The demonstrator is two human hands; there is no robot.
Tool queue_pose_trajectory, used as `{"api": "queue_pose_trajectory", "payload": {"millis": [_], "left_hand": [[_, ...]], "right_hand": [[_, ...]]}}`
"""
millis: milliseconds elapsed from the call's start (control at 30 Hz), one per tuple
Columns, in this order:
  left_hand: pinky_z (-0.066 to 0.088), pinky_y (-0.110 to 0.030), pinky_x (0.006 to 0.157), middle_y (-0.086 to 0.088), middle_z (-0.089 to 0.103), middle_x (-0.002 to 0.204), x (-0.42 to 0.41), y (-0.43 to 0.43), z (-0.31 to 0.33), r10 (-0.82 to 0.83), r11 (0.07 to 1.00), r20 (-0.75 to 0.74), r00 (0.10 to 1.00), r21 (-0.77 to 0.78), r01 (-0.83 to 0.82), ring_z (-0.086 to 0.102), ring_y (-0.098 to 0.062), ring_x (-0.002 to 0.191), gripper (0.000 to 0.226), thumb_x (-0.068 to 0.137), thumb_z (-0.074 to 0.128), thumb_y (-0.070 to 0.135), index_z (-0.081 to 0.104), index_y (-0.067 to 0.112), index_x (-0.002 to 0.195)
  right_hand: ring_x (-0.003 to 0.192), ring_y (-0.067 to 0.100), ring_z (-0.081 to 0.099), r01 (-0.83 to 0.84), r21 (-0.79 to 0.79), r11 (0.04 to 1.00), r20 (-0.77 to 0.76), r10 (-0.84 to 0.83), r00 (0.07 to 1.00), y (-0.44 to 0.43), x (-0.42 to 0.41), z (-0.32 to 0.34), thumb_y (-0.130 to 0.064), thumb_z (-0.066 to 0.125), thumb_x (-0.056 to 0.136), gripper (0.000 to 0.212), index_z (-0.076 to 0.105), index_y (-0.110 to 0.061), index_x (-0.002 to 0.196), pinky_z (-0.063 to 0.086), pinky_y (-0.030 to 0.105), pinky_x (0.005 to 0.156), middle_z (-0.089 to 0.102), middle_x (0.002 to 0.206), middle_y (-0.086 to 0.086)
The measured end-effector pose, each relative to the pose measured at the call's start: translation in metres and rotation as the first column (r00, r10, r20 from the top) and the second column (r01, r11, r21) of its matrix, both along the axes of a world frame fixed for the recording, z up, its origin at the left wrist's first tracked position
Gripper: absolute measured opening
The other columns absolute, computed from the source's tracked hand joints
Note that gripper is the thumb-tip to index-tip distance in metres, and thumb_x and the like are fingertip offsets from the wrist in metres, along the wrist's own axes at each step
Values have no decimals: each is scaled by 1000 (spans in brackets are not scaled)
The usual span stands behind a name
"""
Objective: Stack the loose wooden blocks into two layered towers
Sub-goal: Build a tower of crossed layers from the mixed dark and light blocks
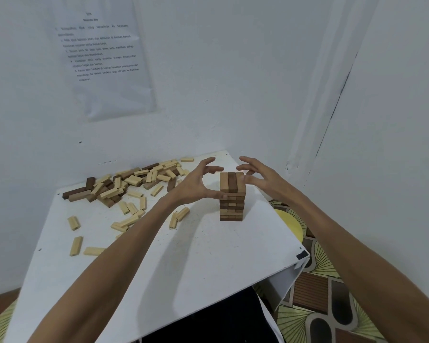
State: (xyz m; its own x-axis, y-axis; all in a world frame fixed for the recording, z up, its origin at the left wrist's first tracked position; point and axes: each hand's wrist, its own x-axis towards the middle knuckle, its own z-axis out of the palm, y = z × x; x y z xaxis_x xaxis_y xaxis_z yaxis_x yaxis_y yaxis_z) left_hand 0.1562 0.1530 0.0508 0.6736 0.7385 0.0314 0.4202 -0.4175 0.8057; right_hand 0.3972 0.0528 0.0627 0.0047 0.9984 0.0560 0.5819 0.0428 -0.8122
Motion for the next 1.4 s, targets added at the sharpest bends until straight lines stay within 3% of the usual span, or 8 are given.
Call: {"api": "queue_pose_trajectory", "payload": {"millis": [233,433,633,733,933,1100,1267,1400], "left_hand": [[35,-38,115,29,58,135,-18,3,9,-4,999,-17,1000,48,5,48,2,133,112,64,86,68,30,33,154],[45,-35,104,24,65,128,-50,5,18,57,993,26,998,101,-59,58,3,120,50,93,69,51,55,35,138],[53,-18,77,15,72,108,-100,4,25,157,968,-17,987,200,-151,68,2,94,17,99,66,26,73,22,114],[52,-21,75,20,72,99,-127,5,20,222,945,-89,971,264,-192,68,1,89,12,97,65,22,75,24,102],[57,-33,86,5,73,111,-161,6,10,405,884,-159,900,320,-341,68,-12,95,19,98,64,23,75,13,110],[51,-29,85,4,72,110,-162,18,5,458,868,-183,870,303,-393,66,-14,97,32,96,62,34,74,10,113],[54,-34,92,-3,73,119,-160,47,-12,473,863,-217,854,309,-399,67,-18,103,25,98,61,24,75,10,114],[52,-36,89,-4,72,113,-157,68,-31,469,863,-214,857,317,-393,66,-22,103,25,100,61,25,72,8,114]], "right_hand": [[130,6,54,85,94,992,-32,-82,996,1,-7,8,-47,61,100,48,52,-31,145,40,40,113,64,134,-16],[134,8,49,27,124,992,148,-46,988,14,-34,25,-60,63,93,44,63,-39,132,37,43,116,60,136,-20],[130,9,54,-91,209,974,238,40,971,29,-76,39,-54,63,95,29,72,-35,115,42,42,113,67,132,-16],[129,11,54,-128,190,973,311,64,948,33,-101,42,-50,63,97,28,72,-33,117,45,38,108,66,132,-12],[114,17,63,-180,110,977,426,118,897,39,-152,33,-37,60,100,26,75,-22,115,52,38,92,73,119,0],[56,5,51,-174,73,982,450,123,885,62,-175,7,-26,58,99,22,76,-19,108,43,26,59,72,106,2],[97,19,65,-133,9,991,452,114,884,94,-185,-22,-22,55,97,24,76,-21,110,58,39,82,73,116,1],[107,22,66,-96,-23,995,451,96,888,122,-189,-43,-17,56,97,26,77,-19,112,58,38,86,72,121,0]]}}
